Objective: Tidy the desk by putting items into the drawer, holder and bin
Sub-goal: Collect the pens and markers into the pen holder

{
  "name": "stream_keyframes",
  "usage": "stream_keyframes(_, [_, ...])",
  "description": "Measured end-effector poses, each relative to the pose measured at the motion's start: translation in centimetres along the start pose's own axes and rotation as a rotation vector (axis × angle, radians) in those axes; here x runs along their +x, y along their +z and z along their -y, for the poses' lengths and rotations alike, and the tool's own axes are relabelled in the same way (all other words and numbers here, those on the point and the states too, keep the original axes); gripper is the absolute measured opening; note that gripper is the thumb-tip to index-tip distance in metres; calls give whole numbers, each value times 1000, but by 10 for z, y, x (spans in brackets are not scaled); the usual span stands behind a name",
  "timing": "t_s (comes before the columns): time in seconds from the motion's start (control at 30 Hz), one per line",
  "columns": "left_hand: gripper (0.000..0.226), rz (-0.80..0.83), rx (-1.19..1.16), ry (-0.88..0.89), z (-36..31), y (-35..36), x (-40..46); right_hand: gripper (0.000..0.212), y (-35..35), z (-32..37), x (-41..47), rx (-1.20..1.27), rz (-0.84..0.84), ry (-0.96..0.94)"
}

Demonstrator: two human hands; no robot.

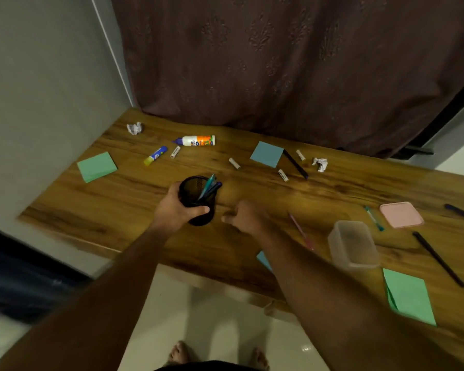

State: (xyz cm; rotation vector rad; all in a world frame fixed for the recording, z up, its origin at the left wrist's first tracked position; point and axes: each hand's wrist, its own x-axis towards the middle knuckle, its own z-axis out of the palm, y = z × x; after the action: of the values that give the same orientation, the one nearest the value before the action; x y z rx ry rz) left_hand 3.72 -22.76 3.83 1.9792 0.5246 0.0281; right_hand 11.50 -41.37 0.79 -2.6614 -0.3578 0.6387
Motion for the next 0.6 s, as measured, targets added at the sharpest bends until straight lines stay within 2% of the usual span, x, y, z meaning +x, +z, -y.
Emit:
stream_keyframes(0.07, [90,-19,-6,1,-2,4,-9,43,12,3,-1,-72,-62,-5])
stream_keyframes(0.17, [89,-68,-44,-12,-6,16,-23,23,15,-2,1,-166,-117,-63])
stream_keyframes(0.3, [88,-104,-61,-37,-8,31,-39,14,8,-14,0,-112,-109,-100])
stream_keyframes(0.4, [90,-105,-61,-41,-10,43,-47,14,-6,-24,-1,86,-79,-62])
stream_keyframes(0.5, [89,-97,-74,-37,-18,57,-51,11,-30,-38,-7,534,-3,4])
stream_keyframes(0.6, [89,-85,-77,-19,-28,71,-53,11,-59,-61,-13,767,14,60])
